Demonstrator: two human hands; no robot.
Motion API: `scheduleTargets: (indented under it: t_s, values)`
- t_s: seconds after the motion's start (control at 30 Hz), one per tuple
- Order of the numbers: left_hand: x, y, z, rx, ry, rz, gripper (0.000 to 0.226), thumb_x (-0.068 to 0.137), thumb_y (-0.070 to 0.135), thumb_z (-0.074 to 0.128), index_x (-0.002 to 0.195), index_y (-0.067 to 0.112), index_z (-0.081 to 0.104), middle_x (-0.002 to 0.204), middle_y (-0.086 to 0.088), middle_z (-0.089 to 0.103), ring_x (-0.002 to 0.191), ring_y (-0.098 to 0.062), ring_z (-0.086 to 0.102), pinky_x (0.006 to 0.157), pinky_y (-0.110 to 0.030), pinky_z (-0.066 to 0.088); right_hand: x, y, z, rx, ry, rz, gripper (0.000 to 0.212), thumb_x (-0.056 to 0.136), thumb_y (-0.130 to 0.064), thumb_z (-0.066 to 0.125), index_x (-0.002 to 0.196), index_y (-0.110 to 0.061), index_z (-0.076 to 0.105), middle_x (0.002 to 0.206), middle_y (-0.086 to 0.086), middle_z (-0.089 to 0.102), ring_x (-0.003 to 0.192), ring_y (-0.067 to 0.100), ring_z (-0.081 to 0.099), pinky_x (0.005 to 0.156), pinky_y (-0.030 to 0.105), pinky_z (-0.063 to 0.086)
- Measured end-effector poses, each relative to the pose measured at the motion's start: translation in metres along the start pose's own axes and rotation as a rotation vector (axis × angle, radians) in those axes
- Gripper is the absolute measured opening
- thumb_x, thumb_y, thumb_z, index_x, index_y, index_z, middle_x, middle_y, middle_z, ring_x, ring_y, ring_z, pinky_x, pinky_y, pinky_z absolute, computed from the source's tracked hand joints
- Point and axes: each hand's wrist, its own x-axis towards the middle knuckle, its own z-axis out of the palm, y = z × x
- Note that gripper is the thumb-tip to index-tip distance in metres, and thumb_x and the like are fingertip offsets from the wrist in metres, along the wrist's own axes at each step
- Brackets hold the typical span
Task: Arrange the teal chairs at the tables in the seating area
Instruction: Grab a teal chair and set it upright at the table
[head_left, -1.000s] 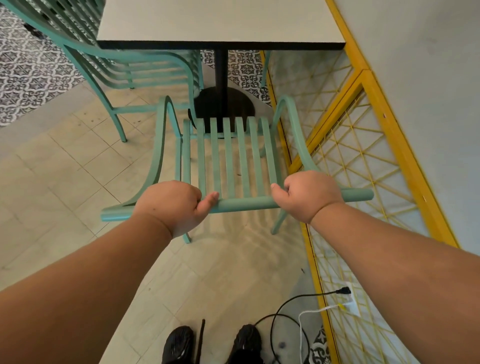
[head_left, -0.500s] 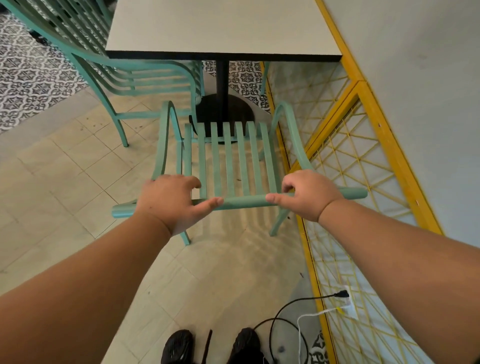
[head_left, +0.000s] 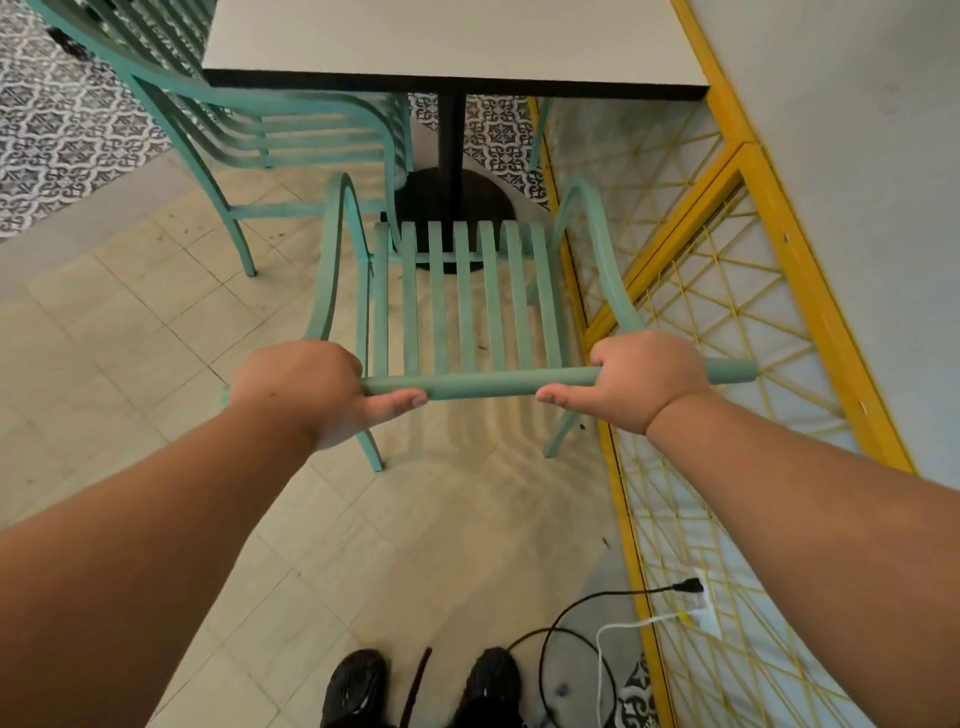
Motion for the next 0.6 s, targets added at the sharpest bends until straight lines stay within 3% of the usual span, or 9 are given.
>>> scheduleTargets:
  t_s: [0.6]
  values:
    - [0.077, 0.007, -0.041, 0.026, 0.065, 0.036, 0.103, 0.057, 0.108, 0.009, 0.065, 0.023, 0.066, 0.056, 0.004, 0.055, 0.051, -0.013, 0.054, 0.043, -0.027, 0.044, 0.074, 0.030, -0.021, -0.033, 0.038, 0.000, 0.101, 0.049, -0.105, 0.000, 0.067, -0.025, 0.059, 0.059, -0.005, 0.057, 0.054, 0.015, 0.057, 0.047, 0.026, 0.043]
